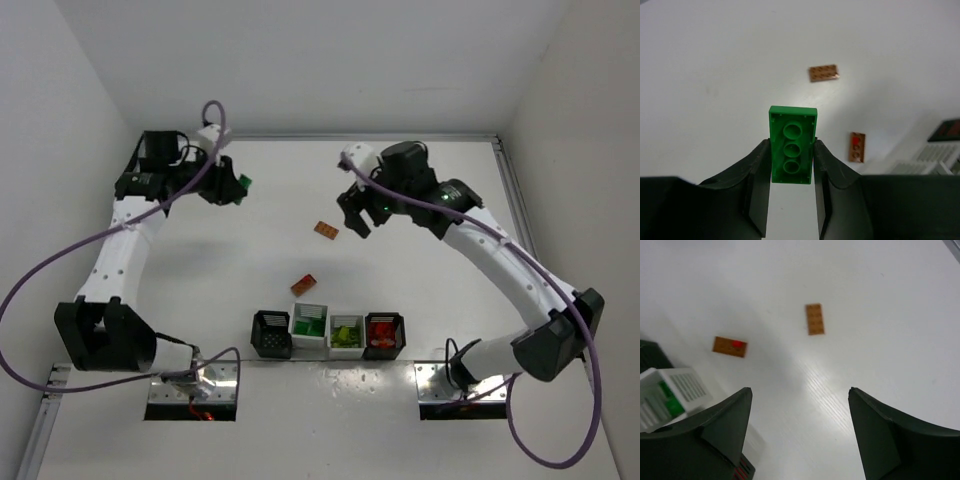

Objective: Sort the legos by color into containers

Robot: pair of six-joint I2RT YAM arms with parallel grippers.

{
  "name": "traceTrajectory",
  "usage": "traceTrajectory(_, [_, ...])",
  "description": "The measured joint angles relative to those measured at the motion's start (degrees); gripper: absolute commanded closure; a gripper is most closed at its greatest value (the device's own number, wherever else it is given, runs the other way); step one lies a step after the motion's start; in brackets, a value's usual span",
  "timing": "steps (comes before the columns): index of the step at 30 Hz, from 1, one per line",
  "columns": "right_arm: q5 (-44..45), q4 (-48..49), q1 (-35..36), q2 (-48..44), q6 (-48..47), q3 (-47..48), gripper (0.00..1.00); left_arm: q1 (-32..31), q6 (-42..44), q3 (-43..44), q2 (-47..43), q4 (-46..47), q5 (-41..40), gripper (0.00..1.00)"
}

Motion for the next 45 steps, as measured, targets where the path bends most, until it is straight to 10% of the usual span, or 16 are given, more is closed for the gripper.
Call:
traceTrajectory(13, [-9.4,9.2,-30.2,6.2,11.1,-16.0,0.19,-39.7,13.5,-13.7,-11.4,-15.5,-10.1,0.89])
traceTrajectory(37, [-22.2,9.0,-35.9,10.2,13.8,-15.7,0.2,-55.8,13.9,-14.3,-2.9,-16.8,-16.2,0.81])
traceTrajectory(45, [-23.1,8.9,-35.8,10.5,13.5,-15.7,0.2,-59.6,15.0,-12.8,-1.5,-17.0,-17.4,0.62])
